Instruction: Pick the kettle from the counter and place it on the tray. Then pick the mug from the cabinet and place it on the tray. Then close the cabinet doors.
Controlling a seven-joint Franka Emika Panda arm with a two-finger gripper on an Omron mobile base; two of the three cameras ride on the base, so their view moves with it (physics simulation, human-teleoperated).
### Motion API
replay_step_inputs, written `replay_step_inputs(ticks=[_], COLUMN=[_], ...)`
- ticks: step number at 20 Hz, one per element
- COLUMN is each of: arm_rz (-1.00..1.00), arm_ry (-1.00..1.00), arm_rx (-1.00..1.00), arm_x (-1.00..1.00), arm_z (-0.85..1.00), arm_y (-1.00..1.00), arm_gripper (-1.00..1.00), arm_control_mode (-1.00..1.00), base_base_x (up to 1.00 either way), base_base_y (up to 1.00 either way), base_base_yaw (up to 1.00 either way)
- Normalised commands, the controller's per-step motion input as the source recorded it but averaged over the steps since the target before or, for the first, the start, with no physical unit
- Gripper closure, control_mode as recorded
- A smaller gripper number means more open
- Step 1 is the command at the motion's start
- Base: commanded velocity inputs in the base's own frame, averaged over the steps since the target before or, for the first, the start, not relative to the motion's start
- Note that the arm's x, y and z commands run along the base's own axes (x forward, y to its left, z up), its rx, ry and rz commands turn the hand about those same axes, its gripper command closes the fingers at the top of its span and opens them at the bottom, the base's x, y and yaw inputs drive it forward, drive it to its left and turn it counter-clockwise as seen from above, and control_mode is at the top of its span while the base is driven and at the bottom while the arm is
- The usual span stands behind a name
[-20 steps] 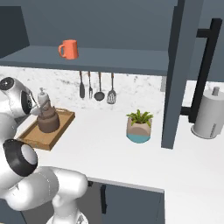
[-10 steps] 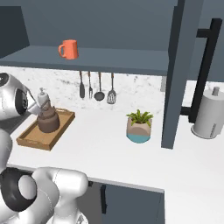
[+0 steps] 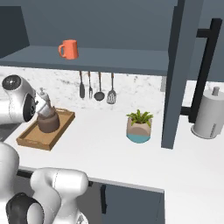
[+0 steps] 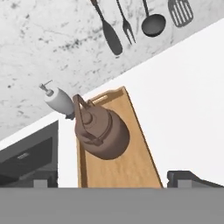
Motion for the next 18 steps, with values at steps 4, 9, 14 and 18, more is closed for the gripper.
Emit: replay_step_inputs(ticks=[4,9,14,18], arm_rz=[0.16,0.05,-0.03,-0.07], arm_ry=[0.00,0.01,0.01,0.01], arm_rx=[-0.24,-0.22,-0.14,-0.10], arm_x=[-0.22,-0.03,0.16,0.28], arm_z=[1.00,0.97,0.79,0.58], arm_y=[0.00,-0.03,-0.06,0.00], arm_gripper=[-1.00,-1.00,-1.00,-1.00], arm_control_mode=[-1.00,-1.00,-1.00,-1.00], base_base_x=[0.00,0.00,0.00,0.00], base_base_y=[0.00,0.00,0.00,0.00], base_base_yaw=[0.00,0.00,0.00,0.00])
